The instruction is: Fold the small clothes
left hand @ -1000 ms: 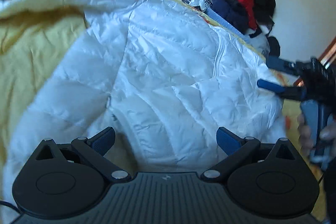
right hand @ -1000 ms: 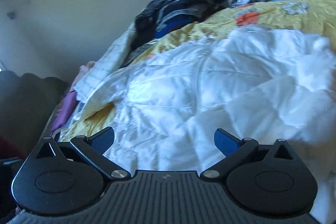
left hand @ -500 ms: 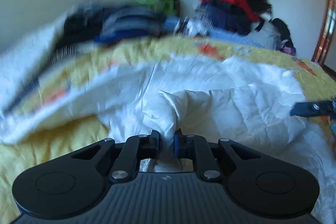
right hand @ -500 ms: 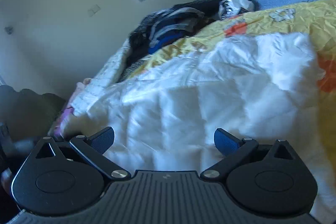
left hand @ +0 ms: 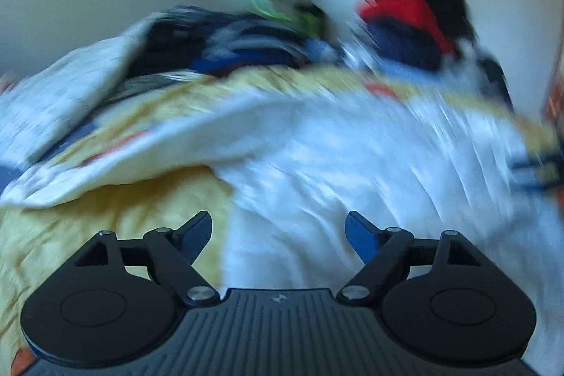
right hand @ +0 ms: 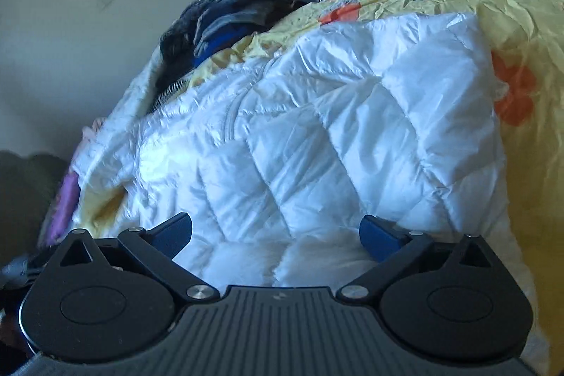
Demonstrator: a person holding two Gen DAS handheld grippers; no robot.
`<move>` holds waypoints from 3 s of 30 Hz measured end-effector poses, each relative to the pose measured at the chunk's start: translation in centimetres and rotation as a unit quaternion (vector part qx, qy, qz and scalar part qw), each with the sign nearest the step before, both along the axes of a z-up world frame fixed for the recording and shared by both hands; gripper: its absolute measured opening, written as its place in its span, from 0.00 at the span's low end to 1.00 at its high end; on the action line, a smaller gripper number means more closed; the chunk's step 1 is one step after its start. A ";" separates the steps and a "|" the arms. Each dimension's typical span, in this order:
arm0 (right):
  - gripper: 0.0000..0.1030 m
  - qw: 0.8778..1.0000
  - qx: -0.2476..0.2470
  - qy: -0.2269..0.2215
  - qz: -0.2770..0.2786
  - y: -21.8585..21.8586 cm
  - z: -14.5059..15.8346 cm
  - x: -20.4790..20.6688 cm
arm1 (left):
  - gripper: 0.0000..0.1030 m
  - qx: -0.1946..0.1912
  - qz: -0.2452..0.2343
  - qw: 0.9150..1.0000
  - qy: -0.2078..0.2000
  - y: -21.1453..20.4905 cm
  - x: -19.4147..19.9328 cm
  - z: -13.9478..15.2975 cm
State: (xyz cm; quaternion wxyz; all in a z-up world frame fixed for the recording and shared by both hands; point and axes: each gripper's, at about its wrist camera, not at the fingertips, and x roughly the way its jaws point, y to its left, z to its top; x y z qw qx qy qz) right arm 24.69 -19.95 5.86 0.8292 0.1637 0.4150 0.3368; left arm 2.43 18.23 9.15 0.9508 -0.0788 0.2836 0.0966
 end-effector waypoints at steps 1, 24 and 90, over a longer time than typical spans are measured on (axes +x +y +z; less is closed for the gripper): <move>0.99 1.000 0.014 -0.011 0.012 0.4 0.6 -0.5 | 0.88 -0.031 0.044 0.998 -0.016 2.5 -0.5 0.2; 0.99 0.992 0.096 0.036 0.068 9.2 -0.9 -1.5 | 0.06 -0.285 0.386 0.877 -0.001 28.8 3.7 -8.8; 0.99 0.978 0.181 0.078 -0.067 -11.1 1.8 0.4 | 0.06 0.206 -0.347 0.912 -0.078 -32.5 9.2 -2.9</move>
